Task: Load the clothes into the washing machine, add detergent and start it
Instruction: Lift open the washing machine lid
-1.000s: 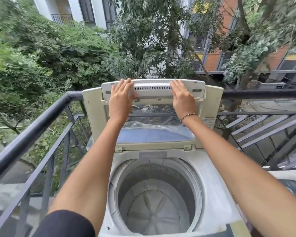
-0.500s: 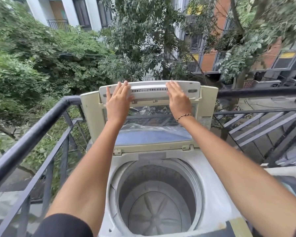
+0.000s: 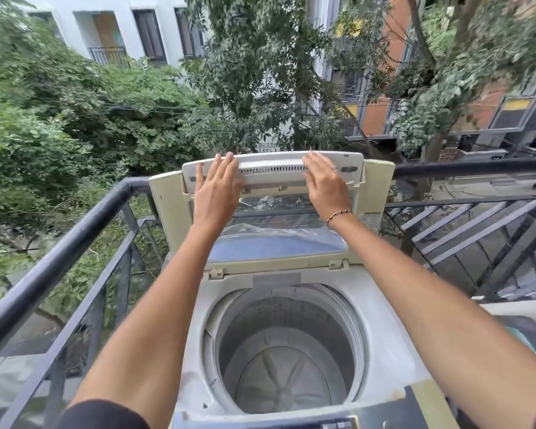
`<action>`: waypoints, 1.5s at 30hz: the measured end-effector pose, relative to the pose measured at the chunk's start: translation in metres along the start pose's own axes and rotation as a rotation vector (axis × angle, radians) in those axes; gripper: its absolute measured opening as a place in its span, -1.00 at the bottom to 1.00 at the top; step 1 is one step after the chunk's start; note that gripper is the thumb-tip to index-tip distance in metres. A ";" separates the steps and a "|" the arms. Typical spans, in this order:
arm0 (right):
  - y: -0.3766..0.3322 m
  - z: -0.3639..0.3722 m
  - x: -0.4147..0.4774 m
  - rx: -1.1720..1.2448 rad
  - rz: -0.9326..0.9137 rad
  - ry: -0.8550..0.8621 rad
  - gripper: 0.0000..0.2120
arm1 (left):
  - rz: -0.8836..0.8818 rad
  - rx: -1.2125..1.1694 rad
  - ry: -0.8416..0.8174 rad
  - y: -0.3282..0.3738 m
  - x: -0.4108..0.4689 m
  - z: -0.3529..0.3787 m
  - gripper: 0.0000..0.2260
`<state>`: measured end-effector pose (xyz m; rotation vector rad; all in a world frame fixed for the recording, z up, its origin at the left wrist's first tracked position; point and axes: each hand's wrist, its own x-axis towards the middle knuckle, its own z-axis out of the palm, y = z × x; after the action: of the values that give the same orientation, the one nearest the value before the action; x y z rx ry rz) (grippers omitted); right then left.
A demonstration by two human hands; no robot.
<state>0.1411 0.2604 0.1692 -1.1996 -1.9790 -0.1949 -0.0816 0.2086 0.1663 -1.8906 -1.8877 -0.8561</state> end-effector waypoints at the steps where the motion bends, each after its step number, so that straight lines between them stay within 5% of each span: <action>1: -0.001 -0.002 -0.001 -0.002 0.000 -0.001 -0.63 | 0.007 0.007 0.002 0.000 -0.002 -0.001 -0.58; 19: -0.006 -0.031 -0.044 -0.040 -0.031 0.024 -0.66 | 0.055 -0.074 0.043 0.020 -0.059 -0.007 -0.62; 28: 0.032 -0.037 -0.122 -0.025 0.067 -0.010 -0.74 | -0.033 -0.271 -0.073 0.064 -0.125 0.023 -0.68; 45: 0.219 -0.115 -0.266 0.134 0.292 -0.300 -0.75 | -0.392 -0.614 -0.259 0.305 -0.207 0.108 -0.72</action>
<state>0.4421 0.1405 0.0054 -1.4776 -1.9987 0.2773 0.2503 0.0947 0.0089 -2.0614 -2.4051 -1.5215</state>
